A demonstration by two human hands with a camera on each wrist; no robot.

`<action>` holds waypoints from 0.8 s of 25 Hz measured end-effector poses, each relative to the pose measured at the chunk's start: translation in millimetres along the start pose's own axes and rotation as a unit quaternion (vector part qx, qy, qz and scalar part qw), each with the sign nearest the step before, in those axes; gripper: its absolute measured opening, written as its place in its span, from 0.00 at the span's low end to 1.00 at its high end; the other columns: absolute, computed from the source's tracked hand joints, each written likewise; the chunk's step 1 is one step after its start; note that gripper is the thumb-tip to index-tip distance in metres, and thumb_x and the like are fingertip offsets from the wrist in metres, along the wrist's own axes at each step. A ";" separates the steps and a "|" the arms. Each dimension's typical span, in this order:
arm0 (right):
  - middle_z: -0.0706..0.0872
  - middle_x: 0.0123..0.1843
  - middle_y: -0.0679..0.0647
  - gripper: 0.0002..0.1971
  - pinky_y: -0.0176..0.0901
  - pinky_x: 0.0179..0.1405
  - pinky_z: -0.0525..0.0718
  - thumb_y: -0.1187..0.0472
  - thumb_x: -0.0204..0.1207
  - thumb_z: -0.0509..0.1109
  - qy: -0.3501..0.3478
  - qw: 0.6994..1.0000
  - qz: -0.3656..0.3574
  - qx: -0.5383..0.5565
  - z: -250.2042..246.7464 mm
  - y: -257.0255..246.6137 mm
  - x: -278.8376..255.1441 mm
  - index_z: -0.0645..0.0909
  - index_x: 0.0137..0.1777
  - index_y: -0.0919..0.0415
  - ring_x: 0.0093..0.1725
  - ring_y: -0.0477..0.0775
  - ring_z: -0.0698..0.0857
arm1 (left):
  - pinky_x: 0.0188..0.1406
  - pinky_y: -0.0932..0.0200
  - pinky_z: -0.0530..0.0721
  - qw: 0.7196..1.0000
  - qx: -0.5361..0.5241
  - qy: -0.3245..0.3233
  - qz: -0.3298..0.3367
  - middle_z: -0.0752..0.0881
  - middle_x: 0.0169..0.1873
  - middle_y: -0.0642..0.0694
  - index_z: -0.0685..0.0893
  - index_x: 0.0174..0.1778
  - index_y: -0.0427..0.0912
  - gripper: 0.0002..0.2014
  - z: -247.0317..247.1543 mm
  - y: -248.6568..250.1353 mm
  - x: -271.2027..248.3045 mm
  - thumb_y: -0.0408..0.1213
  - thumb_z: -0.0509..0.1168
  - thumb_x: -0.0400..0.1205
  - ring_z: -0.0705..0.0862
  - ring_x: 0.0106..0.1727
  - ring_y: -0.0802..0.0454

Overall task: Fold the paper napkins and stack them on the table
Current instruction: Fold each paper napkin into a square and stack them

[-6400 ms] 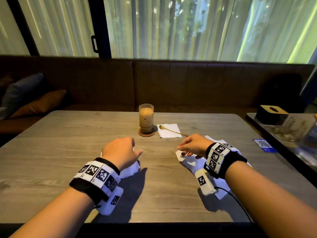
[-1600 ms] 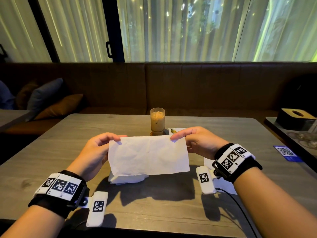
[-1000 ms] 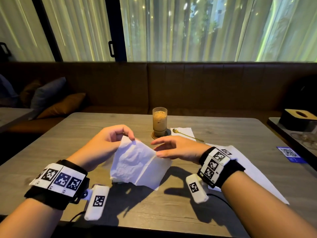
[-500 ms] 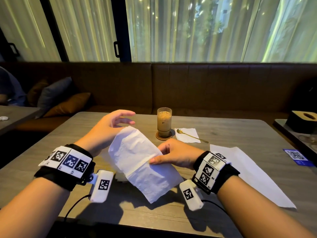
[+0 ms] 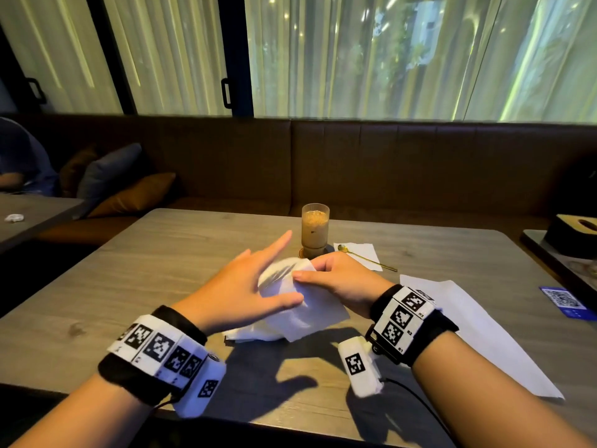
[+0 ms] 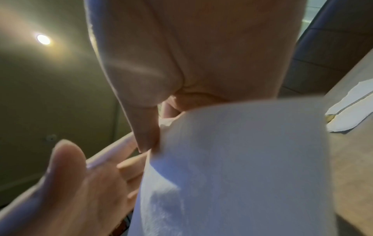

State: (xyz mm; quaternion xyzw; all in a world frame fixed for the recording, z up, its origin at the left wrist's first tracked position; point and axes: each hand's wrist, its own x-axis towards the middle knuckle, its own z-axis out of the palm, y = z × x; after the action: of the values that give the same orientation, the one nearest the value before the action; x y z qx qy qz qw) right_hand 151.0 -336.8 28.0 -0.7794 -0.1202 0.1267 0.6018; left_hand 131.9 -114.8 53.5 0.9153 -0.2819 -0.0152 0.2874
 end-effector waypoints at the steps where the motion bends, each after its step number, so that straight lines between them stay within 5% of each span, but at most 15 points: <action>1: 0.92 0.53 0.71 0.16 0.52 0.52 0.81 0.56 0.83 0.75 -0.010 1.000 -0.008 0.004 1.9 -0.9 -0.9 0.91 0.56 0.72 0.48 0.56 0.86 | 0.89 0.50 0.59 0.999 -0.041 -0.023 0.004 0.63 0.86 0.67 0.49 0.87 0.74 0.49 8.2 -3.1 0.7 0.66 0.72 0.76 0.60 0.87 0.63; 4: 0.91 0.56 0.68 0.15 0.47 0.55 0.82 0.60 0.85 0.71 -0.042 0.999 -0.021 0.009 3.8 -5.1 -4.8 0.89 0.61 0.73 0.52 0.54 0.86 | 0.79 0.57 0.77 0.989 -0.144 -0.016 0.036 0.77 0.77 0.71 0.69 0.81 0.72 0.38 25.0 -16.4 2.7 0.51 0.79 0.78 0.75 0.77 0.70; 6: 0.89 0.62 0.71 0.16 0.51 0.59 0.83 0.59 0.86 0.71 -0.061 0.998 -0.018 0.005 1.9 -6.2 -6.2 0.88 0.64 0.71 0.55 0.56 0.86 | 0.64 0.55 0.87 0.984 -0.174 0.002 0.043 0.89 0.64 0.62 0.85 0.71 0.60 0.23 28.0 -21.2 4.4 0.45 0.79 0.79 0.86 0.65 0.60; 10: 0.89 0.63 0.71 0.15 0.52 0.58 0.86 0.60 0.84 0.73 -0.051 0.998 -0.009 0.029 -4.0 -6.9 -7.9 0.88 0.65 0.68 0.55 0.59 0.88 | 0.37 0.64 0.81 0.971 -0.234 0.047 -0.016 0.92 0.39 0.54 0.93 0.47 0.49 0.07 25.0 -28.6 4.0 0.42 0.81 0.76 0.86 0.40 0.62; 13: 0.94 0.56 0.64 0.12 0.48 0.49 0.90 0.60 0.82 0.75 0.014 0.999 -0.007 0.028 -6.8 -8.2 -7.6 0.91 0.61 0.64 0.48 0.55 0.91 | 0.35 0.63 0.80 0.962 -0.261 0.044 -0.058 0.91 0.35 0.50 0.93 0.42 0.42 0.08 20.4 -34.5 2.3 0.41 0.82 0.76 0.85 0.38 0.59; 16: 0.93 0.57 0.55 0.16 0.53 0.57 0.90 0.52 0.79 0.78 0.065 0.998 0.002 0.010 -4.5 -4.4 -2.6 0.89 0.64 0.55 0.54 0.53 0.90 | 0.37 0.63 0.83 0.960 -0.266 0.013 -0.083 0.93 0.40 0.39 0.92 0.46 0.35 0.13 12.9 -38.0 0.5 0.42 0.81 0.75 0.89 0.41 0.54; 20: 0.88 0.70 0.52 0.28 0.56 0.66 0.89 0.54 0.77 0.80 -0.032 0.996 0.060 0.064 15.8 -0.7 3.6 0.79 0.77 0.51 0.70 0.55 0.86 | 0.43 0.54 0.85 0.960 -0.258 -0.016 -0.108 0.94 0.46 0.39 0.92 0.49 0.39 0.17 4.4 -42.5 1.8 0.47 0.82 0.73 0.93 0.45 0.46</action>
State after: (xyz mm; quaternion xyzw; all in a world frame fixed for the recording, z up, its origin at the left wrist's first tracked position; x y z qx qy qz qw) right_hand 148.9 -321.1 24.6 -0.7408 -0.0843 0.1953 0.6371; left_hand 154.2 -89.4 27.4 0.8346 -0.1724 -0.1329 0.5060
